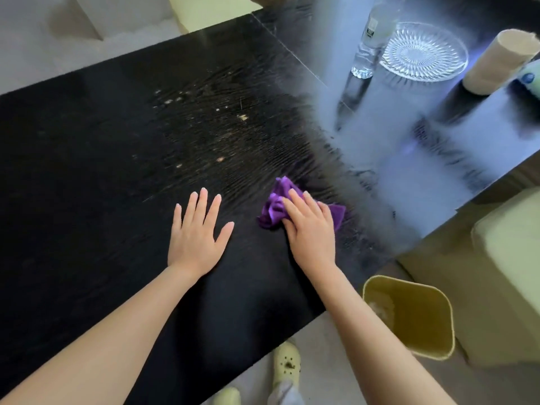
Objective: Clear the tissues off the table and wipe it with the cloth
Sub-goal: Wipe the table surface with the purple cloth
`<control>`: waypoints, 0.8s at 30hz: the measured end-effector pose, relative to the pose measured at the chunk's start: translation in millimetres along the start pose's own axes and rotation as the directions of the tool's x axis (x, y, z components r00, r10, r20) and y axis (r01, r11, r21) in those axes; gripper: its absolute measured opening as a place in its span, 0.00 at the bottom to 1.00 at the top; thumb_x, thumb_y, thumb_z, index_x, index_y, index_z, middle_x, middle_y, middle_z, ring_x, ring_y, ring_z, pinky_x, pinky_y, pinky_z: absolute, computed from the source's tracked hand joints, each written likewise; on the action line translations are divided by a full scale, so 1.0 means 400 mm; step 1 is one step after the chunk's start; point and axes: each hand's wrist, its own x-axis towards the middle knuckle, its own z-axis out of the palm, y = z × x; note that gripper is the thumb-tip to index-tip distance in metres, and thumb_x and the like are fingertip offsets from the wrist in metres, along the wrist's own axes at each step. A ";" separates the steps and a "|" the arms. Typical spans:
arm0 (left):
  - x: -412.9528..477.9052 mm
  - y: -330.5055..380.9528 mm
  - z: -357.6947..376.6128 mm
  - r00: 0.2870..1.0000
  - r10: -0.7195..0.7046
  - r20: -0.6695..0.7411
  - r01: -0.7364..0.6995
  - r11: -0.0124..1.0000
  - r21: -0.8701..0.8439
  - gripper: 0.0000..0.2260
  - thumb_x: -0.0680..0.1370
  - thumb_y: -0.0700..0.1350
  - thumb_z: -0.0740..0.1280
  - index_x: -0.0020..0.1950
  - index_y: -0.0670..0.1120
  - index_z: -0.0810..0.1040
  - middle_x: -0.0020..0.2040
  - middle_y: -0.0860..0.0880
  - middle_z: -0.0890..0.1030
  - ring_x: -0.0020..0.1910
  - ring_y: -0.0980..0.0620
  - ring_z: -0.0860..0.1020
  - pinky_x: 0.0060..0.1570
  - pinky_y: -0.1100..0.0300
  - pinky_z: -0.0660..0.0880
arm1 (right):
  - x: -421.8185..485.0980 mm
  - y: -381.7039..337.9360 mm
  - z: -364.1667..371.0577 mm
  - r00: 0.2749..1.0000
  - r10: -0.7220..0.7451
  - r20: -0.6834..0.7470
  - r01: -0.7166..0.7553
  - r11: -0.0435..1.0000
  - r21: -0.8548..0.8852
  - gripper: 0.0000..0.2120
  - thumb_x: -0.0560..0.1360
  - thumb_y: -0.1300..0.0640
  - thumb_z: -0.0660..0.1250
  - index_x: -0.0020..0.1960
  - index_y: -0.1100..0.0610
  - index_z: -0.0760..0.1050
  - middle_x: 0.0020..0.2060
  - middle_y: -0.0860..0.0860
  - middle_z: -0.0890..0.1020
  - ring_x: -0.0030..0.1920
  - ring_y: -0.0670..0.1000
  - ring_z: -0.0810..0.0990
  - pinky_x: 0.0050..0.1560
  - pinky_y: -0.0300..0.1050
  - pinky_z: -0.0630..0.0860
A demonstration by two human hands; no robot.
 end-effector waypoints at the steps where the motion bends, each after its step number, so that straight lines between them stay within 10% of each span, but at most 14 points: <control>1: 0.003 -0.002 -0.001 1.000 0.003 0.007 -0.003 1.000 -0.014 0.31 0.78 0.62 0.41 0.77 0.49 0.49 0.79 0.45 0.49 0.78 0.47 0.47 0.75 0.46 0.44 | -0.056 -0.036 0.006 0.998 -0.054 0.012 0.054 0.999 -0.002 0.18 0.74 0.53 0.66 0.64 0.51 0.76 0.67 0.49 0.76 0.69 0.55 0.72 0.68 0.53 0.68; 9: -0.163 -0.001 0.011 0.997 0.026 0.068 -0.020 0.996 -0.086 0.29 0.77 0.61 0.37 0.75 0.49 0.40 0.79 0.47 0.44 0.77 0.51 0.41 0.75 0.50 0.41 | -0.228 0.045 -0.038 0.944 -0.330 0.007 0.330 0.942 -0.066 0.17 0.70 0.54 0.73 0.59 0.52 0.80 0.62 0.50 0.81 0.60 0.55 0.81 0.59 0.51 0.77; 17: -0.395 -0.012 0.001 0.994 0.100 0.048 -0.097 0.994 -0.052 0.29 0.80 0.59 0.39 0.76 0.45 0.54 0.77 0.45 0.57 0.76 0.47 0.56 0.75 0.53 0.46 | -0.013 0.429 -0.162 0.964 0.208 -0.167 -0.222 0.972 -0.071 0.17 0.76 0.61 0.65 0.65 0.60 0.75 0.68 0.59 0.73 0.67 0.62 0.73 0.70 0.54 0.66; 24: -0.435 -0.053 -0.001 0.991 0.118 0.064 -0.117 0.993 -0.021 0.29 0.80 0.59 0.42 0.75 0.46 0.59 0.76 0.46 0.61 0.75 0.47 0.59 0.72 0.48 0.54 | -0.093 0.262 -0.105 0.912 0.366 -0.185 -0.375 0.927 -0.016 0.19 0.77 0.56 0.62 0.68 0.56 0.72 0.71 0.55 0.70 0.72 0.58 0.67 0.70 0.54 0.62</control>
